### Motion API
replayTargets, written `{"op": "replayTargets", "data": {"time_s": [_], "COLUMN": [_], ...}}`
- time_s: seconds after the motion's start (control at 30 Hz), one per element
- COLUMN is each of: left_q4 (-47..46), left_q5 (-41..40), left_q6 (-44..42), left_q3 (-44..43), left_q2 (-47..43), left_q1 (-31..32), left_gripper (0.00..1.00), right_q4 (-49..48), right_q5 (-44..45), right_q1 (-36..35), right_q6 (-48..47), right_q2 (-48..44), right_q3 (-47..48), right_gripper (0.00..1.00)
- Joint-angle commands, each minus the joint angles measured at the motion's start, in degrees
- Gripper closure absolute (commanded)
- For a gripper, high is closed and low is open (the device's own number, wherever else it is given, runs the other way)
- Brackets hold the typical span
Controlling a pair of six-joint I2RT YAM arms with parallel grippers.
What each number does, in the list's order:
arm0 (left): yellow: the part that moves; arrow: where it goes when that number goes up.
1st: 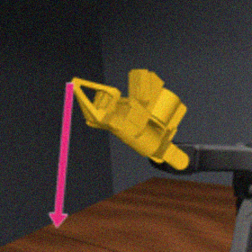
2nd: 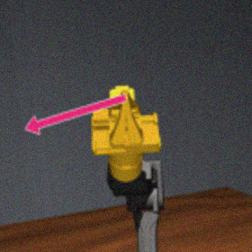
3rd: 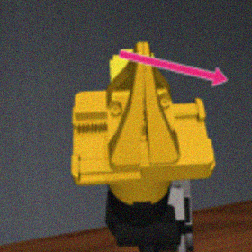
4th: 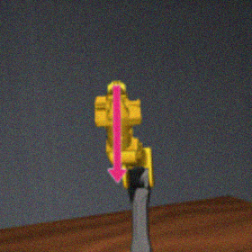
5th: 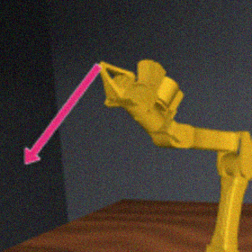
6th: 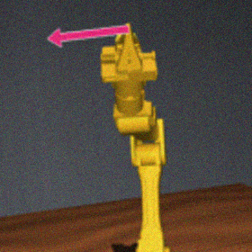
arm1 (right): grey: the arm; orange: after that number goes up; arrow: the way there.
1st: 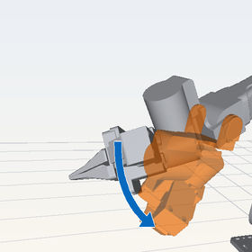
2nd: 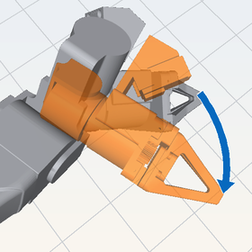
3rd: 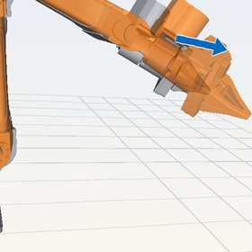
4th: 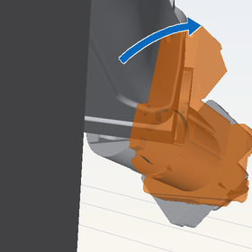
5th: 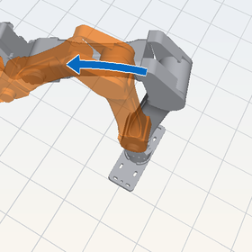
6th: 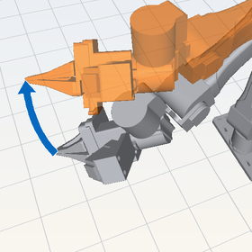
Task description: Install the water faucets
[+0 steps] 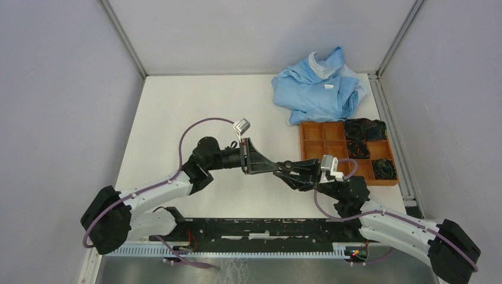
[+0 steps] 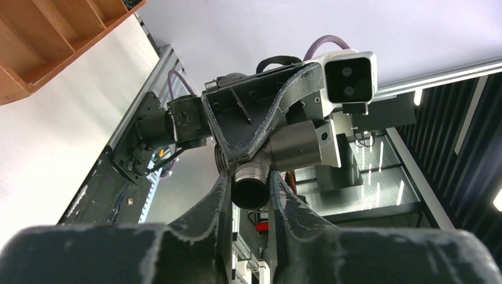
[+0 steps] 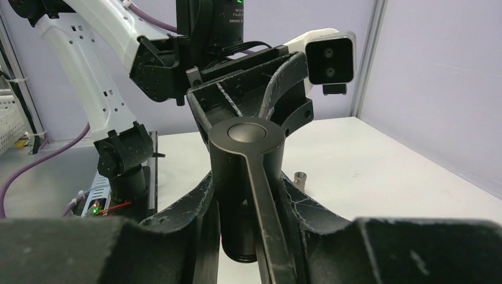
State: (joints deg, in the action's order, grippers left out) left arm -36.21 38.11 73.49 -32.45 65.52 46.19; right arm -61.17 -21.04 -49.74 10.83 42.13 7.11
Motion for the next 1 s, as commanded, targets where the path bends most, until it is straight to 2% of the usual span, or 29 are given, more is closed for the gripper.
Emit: {"op": "replayTargets", "data": {"time_s": [0.0, 0.03, 0.07, 0.2, 0.3, 0.33, 0.47, 0.63, 0.73, 0.97], "left_q4": [-4.1, -3.91, -3.35, 2.51, 6.28, 6.85, 6.52, 4.7, 4.15, 4.94], "left_q5": [1.31, 1.24, 1.11, -0.07, -0.82, -1.06, -2.51, -2.66, -2.39, -0.54], "left_q6": [1.23, 1.12, 0.86, -2.37, -4.71, -4.89, -4.53, -3.58, -3.19, -3.68], "left_q3": [-2.81, -2.91, -2.99, -4.17, -5.28, -5.5, -5.2, -4.91, -4.92, -5.28], "left_q2": [0.31, 0.31, 0.15, -1.92, -3.35, -3.64, -4.25, -4.6, -4.82, -5.22], "left_q1": [0.67, 0.63, 0.6, 0.56, 0.48, 0.48, 0.31, -0.42, -0.75, -1.61], "left_gripper": [0.89, 0.96, 0.97, 0.98, 0.98, 0.98, 0.98, 0.98, 0.98, 0.98], "right_q4": [-3.81, -3.3, -2.86, 4.45, 13.76, 16.18, 19.1, 19.97, 23.59, 28.72], "right_q5": [-0.68, -0.69, -0.83, -1.04, -1.25, -1.93, -1.82, 4.8, 4.82, 1.1], "right_q1": [-0.09, -0.1, -0.1, -0.1, -0.05, -0.05, -0.1, -0.09, -0.1, -0.08], "right_q6": [0.62, 0.6, 0.6, 0.33, -0.23, -0.7, -1.16, -0.02, -1.27, -5.69], "right_q2": [-1.07, -1.23, -1.34, -1.9, -2.25, -2.39, -4.79, -10.08, -12.38, -15.53], "right_q3": [1.31, 1.3, 1.37, 3.31, 6.4, 7.19, 6.94, 3.68, 3.96, 5.03], "right_gripper": [1.0, 1.0, 1.0, 0.98, 0.71, 0.65, 0.47, 0.21, 0.11, 0.07]}}
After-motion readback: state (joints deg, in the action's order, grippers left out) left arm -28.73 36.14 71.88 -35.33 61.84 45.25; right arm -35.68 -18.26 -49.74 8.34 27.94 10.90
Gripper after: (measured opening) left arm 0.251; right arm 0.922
